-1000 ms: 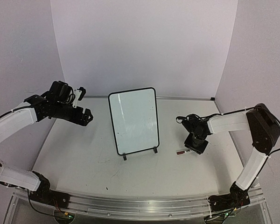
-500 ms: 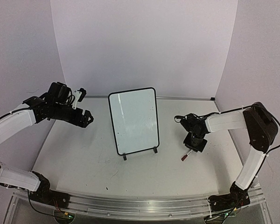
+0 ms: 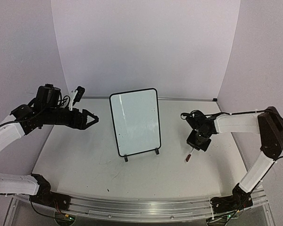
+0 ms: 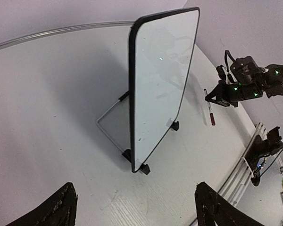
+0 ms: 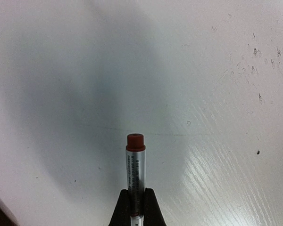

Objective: Write a sentence on the whiteboard
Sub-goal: Pick up the whiteboard marker from the center of the board, then pass from the right arm to the left

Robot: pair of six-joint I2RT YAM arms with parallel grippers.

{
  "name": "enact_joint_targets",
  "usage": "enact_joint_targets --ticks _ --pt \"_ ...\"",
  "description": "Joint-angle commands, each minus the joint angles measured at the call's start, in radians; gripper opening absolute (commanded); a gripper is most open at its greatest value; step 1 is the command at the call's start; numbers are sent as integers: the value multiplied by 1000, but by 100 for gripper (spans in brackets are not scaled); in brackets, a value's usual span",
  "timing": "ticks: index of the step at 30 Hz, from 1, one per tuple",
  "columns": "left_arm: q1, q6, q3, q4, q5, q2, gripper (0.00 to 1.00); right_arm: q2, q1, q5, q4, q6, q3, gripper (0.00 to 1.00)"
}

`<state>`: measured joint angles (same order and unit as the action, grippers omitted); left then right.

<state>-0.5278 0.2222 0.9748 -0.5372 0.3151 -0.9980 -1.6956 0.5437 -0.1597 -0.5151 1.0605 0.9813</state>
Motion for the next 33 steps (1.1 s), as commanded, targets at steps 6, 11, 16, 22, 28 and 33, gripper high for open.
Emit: enact_joint_targets --ticks 6,11,16,22,28,33 --pt "-284 227 38 202 -33 -29 85 394 89 14 67 18 18 0" --pt "-451 235 130 275 -151 -147 86 458 216 -69 90 111 92 0" --pt "-560 242 229 307 -231 -310 86 412 310 -114 133 134 197 0" --pt "-595 302 266 382 -216 -421 88 343 383 -127 180 116 293 0" --pt "-600 318 288 396 -210 -469 90 305 407 -116 197 119 318 0" --pt "-601 312 321 383 -219 -505 81 296 418 -108 224 121 313 0"
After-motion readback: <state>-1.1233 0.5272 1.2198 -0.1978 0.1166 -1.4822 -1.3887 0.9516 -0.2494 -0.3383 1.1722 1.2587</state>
